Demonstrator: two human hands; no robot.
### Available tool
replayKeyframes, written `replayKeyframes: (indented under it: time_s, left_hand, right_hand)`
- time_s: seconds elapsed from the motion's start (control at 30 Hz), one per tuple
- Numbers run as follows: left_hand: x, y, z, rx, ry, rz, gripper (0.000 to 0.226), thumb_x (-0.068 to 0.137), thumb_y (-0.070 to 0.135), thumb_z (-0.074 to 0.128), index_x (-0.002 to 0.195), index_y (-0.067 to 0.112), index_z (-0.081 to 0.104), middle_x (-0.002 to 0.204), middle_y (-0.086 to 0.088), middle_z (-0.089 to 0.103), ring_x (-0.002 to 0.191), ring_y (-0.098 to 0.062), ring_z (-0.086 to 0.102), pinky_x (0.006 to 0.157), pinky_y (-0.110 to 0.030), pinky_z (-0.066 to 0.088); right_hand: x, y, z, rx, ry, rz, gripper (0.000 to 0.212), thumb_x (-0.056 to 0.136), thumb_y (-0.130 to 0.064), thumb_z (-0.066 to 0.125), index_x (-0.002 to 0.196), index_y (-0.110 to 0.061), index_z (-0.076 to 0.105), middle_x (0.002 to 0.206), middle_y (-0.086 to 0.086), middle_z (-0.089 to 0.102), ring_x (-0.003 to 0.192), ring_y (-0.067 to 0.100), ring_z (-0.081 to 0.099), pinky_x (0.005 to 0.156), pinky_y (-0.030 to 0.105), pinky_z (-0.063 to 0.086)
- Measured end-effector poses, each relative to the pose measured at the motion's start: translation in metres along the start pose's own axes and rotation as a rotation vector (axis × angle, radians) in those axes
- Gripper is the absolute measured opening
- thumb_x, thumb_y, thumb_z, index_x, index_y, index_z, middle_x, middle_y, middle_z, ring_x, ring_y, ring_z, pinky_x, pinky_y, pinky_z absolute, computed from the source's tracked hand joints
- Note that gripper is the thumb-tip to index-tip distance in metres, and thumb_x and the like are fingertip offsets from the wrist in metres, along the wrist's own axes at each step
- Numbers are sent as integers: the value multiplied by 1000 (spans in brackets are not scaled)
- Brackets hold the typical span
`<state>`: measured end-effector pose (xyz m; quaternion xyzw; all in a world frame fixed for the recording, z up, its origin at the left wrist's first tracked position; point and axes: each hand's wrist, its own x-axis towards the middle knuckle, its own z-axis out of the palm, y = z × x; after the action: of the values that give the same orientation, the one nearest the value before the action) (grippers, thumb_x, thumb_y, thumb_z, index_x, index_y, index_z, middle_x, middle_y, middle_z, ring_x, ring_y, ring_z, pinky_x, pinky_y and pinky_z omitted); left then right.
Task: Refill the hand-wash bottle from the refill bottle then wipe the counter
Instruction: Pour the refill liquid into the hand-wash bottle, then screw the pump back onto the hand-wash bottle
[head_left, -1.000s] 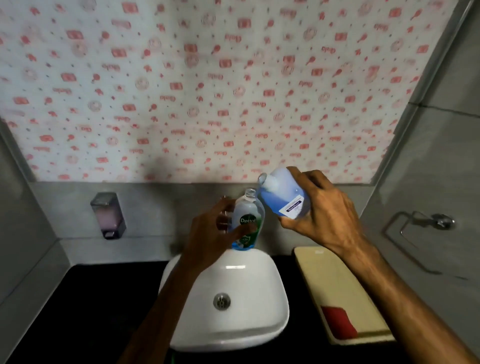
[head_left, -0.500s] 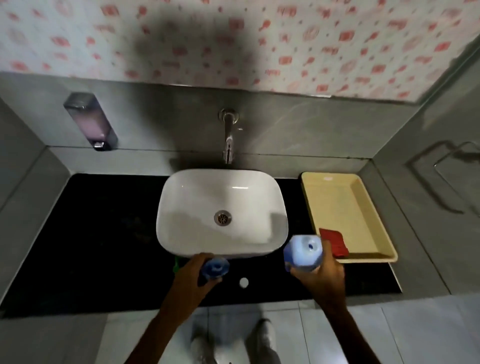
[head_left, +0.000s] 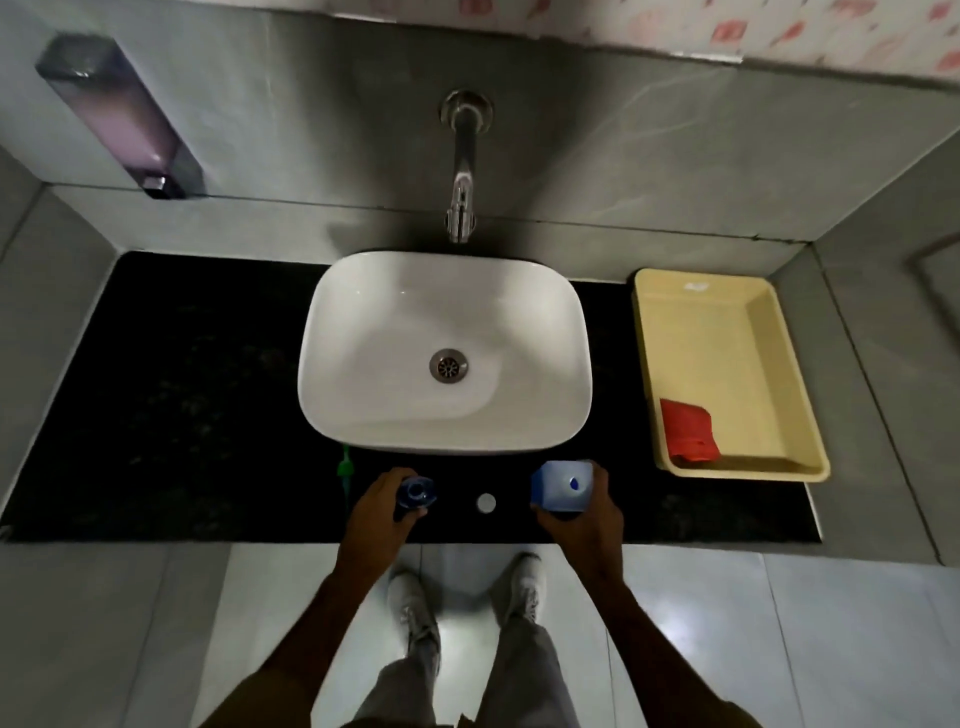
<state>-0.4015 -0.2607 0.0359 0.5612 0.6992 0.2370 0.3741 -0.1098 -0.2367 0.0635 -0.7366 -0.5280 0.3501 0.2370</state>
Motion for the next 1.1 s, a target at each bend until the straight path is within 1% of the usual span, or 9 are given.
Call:
replayKeyframes:
  time_s: [0.1,0.37,0.57,0.67,0.73,0.8,0.9,1.0,1.1]
  left_hand:
    - [3,-2,1,6,-16,-18,48,78,10,83,118,20,59,117,0,63,108,-16,63,96,-35,54]
    - [8,-6,0,-11,-33,-12,51,80,9,81,124,20,59,123,-1,64,115,-18,62,101,-36,52]
    - [5,-9,4,-21,-51,-55,65,80,14,82,137,19,52,135,-5,57,127,-21,56,109,-38,47]
    - [-1,-11,4,-29,-42,-79,77,80,12,82,146,23,44,144,-4,48,134,-19,48,113,-37,44]
    - [-9,-15,0,28,15,-41,80,80,10,80,148,26,39,147,-2,43,138,-19,44,113,-37,43]
    - [-19,-23,-7,112,135,-5,74,82,10,76,145,27,43,144,-2,45,134,-23,46,109,-39,48]
    - [-20,-35,-21,166,358,-78,52,86,16,72,134,19,53,129,-9,53,116,-30,55,93,-45,54]
    - [6,-45,-35,186,392,-284,47,86,26,74,126,7,58,121,-19,56,111,-39,57,90,-49,53]
    - [38,-49,-40,212,268,-434,51,85,35,75,121,2,61,121,-25,56,112,-45,56,90,-52,51]
  right_hand:
    - [2,2,5,42,-6,16,96,66,-30,94,143,-14,40,135,10,61,125,31,60,102,46,55]
    - [5,8,6,77,5,3,96,64,-37,94,142,-22,40,132,4,63,122,26,63,97,36,56]
    - [2,15,6,47,-73,54,127,59,-42,96,157,-23,17,154,4,44,137,14,43,109,34,43]
    - [-18,30,10,-48,-88,128,134,61,-33,97,160,-15,9,159,11,37,144,27,41,112,46,46]
    - [-44,42,16,-136,-67,246,126,69,-28,92,160,-13,8,159,15,38,142,35,44,110,50,46]
    - [-72,49,27,-137,-96,348,97,77,-24,85,155,-14,29,151,16,49,132,34,55,107,48,49]
    - [-99,33,49,-82,-248,218,48,81,-6,78,116,-35,62,119,8,71,101,26,71,91,41,59]
    - [-94,-1,78,-83,-360,-10,48,84,-13,78,127,-27,61,118,-3,67,104,15,68,86,18,56]
    - [-71,-39,106,37,-381,-51,74,84,-23,78,149,-25,43,135,-6,58,119,8,60,97,26,54]
